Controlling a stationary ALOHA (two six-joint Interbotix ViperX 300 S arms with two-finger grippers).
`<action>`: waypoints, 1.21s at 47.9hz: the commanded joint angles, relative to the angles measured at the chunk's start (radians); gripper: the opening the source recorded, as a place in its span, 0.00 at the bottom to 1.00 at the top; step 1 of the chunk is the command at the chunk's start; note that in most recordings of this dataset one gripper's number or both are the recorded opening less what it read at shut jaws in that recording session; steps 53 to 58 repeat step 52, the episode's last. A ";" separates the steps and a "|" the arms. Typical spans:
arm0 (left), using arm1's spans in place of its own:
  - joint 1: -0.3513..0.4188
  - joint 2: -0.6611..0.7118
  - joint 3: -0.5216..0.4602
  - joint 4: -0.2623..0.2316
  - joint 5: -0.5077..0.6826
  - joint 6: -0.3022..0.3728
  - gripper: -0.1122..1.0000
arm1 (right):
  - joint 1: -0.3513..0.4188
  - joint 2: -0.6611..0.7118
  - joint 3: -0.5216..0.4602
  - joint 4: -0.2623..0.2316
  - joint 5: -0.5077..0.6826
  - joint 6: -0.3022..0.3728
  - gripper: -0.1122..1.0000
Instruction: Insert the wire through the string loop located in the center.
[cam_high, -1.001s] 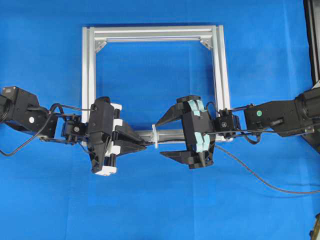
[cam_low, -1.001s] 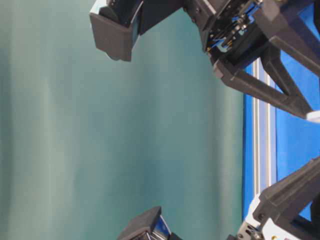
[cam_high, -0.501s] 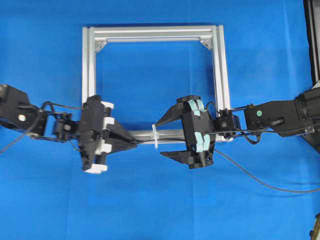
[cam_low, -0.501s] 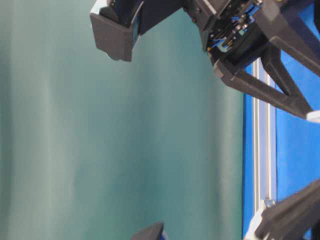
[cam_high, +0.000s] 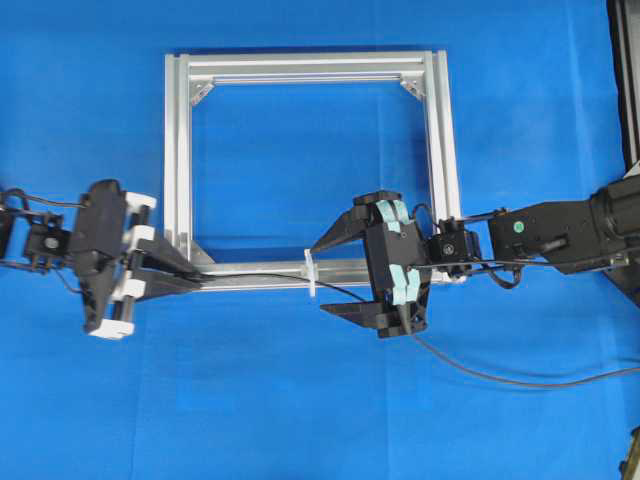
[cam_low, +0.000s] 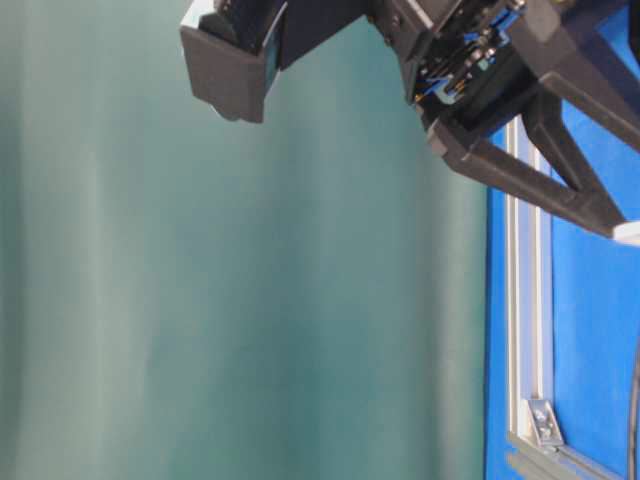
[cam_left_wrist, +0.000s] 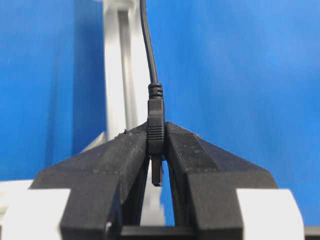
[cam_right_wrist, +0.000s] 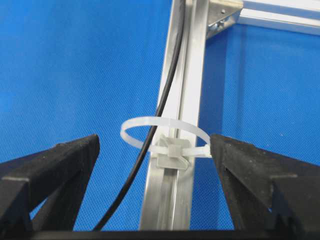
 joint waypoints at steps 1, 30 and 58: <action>-0.005 -0.040 0.020 0.002 -0.011 -0.002 0.17 | 0.002 -0.015 -0.011 0.000 -0.003 -0.002 0.98; 0.002 -0.081 0.081 0.002 -0.006 0.006 0.18 | 0.002 -0.014 -0.012 -0.002 -0.002 -0.003 0.98; 0.005 -0.091 0.087 0.002 -0.003 0.005 0.92 | 0.003 -0.015 -0.011 0.000 -0.003 -0.003 0.98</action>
